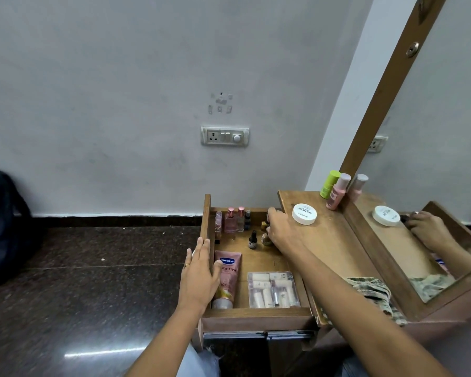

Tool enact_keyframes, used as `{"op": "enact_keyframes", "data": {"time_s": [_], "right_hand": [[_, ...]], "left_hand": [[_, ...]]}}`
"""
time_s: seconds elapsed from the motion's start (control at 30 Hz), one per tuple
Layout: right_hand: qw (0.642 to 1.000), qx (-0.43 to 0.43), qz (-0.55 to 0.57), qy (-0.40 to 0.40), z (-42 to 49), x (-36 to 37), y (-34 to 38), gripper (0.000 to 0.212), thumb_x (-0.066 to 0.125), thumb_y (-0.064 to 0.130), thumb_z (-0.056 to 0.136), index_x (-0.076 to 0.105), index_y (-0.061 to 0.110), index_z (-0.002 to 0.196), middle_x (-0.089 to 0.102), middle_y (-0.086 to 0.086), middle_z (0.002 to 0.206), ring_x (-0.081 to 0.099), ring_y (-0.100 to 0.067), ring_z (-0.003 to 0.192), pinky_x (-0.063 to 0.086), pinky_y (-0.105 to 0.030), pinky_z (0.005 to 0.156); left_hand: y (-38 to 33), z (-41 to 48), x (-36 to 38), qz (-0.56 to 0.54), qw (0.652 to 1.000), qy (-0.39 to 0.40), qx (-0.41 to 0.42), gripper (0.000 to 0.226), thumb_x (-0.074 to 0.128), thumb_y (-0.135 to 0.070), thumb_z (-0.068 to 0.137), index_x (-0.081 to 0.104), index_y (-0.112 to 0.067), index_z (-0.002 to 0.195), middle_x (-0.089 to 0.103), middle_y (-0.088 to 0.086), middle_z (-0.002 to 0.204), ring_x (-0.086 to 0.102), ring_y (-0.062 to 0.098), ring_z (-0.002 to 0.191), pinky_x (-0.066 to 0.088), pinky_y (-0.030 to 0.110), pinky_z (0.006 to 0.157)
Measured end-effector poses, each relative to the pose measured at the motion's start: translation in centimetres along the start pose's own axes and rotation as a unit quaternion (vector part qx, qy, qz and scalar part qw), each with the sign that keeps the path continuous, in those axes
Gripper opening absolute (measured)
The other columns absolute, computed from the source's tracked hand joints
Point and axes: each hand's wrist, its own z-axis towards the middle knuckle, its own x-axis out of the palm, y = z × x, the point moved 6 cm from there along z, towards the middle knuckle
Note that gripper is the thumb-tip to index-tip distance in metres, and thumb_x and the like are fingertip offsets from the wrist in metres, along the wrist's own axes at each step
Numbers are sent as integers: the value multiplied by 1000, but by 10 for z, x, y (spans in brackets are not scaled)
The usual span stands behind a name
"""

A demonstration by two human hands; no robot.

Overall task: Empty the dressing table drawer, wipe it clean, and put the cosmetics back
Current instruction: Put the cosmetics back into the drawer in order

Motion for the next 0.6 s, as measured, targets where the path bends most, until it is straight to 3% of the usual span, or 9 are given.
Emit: {"op": "enact_keyframes", "data": {"time_s": [0.1,0.27,0.5,0.6], "right_hand": [[1000,1,1,-8,-1,3,3,21,45,-5,81,42,14,90,56,-10,96,57,-28,80,51,-42,66],[999,41,-32,-11,0,4,8,26,53,-4,88,50,5,113,58,-15,113,62,-30,97,40,-30,66],[996,81,-34,-12,-7,18,8,41,60,-3,86,46,5,124,56,-15,119,61,-30,104,50,-34,80],[995,93,-37,-16,-7,27,5,38,61,-1,86,47,7,121,56,-14,118,61,-28,103,52,-34,81]], "left_hand": [[0,0,0,1,1000,0,-1,66,46,-45,97,16,-28,154,7,-12,161,4,22,149,21,42,116],[-1,-1,0,-1,1000,1,-4,66,45,-46,97,15,-29,154,6,-13,160,4,21,149,21,42,116],[-1,-1,-1,-3,1000,3,-2,66,45,-47,97,15,-29,154,6,-12,161,3,22,149,21,43,116],[-2,-2,-2,-6,1000,1,-1,66,44,-46,98,16,-28,154,7,-11,161,3,22,149,21,42,116]]}}
